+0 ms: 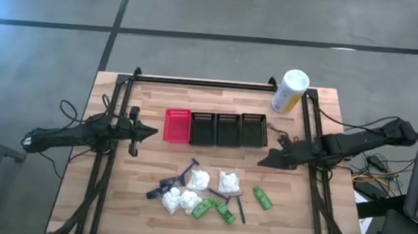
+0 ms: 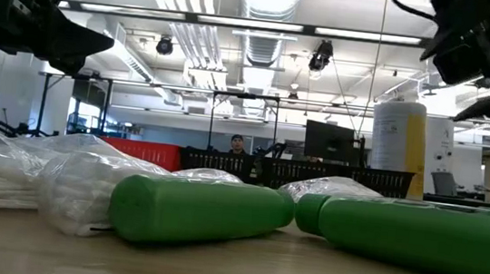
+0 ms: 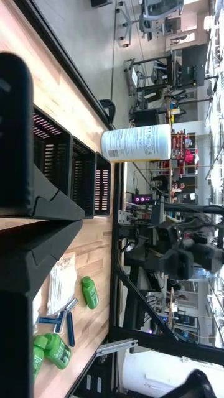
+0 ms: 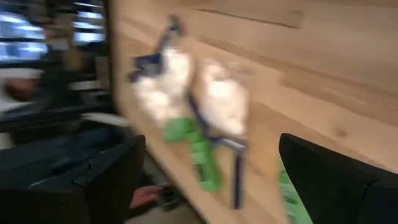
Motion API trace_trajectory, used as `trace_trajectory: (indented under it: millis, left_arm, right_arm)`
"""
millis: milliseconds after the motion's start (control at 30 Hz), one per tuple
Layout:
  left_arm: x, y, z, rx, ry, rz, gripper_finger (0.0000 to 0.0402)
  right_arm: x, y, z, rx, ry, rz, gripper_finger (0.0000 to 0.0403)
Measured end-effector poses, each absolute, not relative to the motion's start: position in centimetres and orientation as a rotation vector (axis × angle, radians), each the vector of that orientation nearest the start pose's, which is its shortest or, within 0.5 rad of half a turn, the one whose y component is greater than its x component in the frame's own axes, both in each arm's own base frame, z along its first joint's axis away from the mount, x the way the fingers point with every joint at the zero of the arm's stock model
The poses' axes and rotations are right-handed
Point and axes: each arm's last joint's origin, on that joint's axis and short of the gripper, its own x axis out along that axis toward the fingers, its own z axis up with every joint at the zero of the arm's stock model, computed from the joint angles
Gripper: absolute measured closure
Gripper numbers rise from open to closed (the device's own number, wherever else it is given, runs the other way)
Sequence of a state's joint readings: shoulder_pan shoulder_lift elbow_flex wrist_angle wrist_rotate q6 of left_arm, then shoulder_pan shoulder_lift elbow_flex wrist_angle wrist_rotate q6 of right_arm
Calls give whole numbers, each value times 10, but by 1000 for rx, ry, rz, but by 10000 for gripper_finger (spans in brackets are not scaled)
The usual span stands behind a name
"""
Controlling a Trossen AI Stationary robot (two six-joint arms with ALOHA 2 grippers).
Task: Pick & Place Travel size toiletries
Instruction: Put the shampoo into the right black bin
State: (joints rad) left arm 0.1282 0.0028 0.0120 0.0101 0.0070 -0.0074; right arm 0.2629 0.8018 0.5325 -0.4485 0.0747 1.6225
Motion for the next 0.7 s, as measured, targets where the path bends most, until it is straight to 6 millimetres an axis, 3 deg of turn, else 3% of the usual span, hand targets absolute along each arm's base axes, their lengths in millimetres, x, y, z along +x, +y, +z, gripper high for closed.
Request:
trace_trajectory:
  millis: [300,500,700]
  left_arm:
    - [96,12,168,-6,-20,122,390]
    - [96,12,168,-6,-20,121,390]
    - [96,12,168,-6,-19,122,390]
  right_arm:
    - [205,55,229,1079,1013,-711,39]
    - [232,64,218,956,1241,-676,39]
    - [242,71,204,950,1376,-644,39]
